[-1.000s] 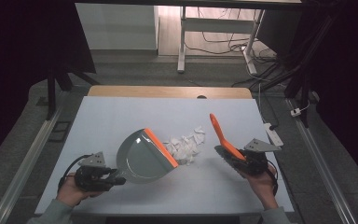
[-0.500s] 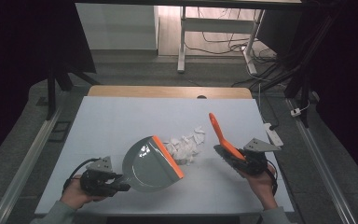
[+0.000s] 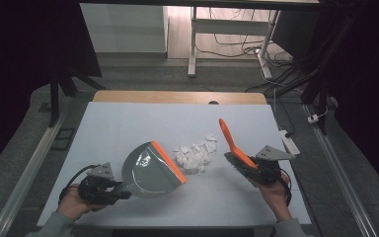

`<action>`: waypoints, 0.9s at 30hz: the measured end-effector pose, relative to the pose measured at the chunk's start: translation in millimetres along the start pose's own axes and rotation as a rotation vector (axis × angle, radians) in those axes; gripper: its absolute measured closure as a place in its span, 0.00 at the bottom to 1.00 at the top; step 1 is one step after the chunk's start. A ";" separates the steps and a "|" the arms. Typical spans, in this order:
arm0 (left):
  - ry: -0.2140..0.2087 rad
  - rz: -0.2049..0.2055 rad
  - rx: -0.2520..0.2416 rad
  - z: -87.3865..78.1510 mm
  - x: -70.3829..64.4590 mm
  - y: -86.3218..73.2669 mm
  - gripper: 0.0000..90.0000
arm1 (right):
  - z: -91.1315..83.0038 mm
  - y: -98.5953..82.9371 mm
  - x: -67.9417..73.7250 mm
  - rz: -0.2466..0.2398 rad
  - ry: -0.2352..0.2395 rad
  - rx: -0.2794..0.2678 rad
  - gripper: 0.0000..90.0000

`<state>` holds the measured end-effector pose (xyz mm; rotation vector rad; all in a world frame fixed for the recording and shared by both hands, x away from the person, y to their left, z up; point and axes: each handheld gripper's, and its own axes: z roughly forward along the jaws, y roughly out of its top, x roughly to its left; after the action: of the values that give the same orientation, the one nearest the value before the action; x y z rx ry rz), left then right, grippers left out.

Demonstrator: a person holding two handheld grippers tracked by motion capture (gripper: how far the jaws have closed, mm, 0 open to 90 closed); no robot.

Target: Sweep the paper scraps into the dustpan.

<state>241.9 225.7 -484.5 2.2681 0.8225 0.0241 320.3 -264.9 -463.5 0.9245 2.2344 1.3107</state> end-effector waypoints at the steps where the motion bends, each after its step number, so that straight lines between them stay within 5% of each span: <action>1: 0.000 0.000 0.000 0.0 0.0 0.0 0.68 | 0.0 0.0 0.0 0.000 0.000 0.000 0.78; 15: 0.001 -0.040 0.059 0.7 9.8 -6.7 0.68 | 7.4 5.8 -0.8 0.025 -0.018 -0.006 0.78; 27: -0.035 -0.026 0.100 15.8 9.0 -2.4 0.68 | 24.6 17.6 -4.0 0.050 -0.027 -0.014 0.78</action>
<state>251.7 222.3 -499.8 2.3438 0.8518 -0.0703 344.4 -246.4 -460.1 0.9935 2.1921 1.3261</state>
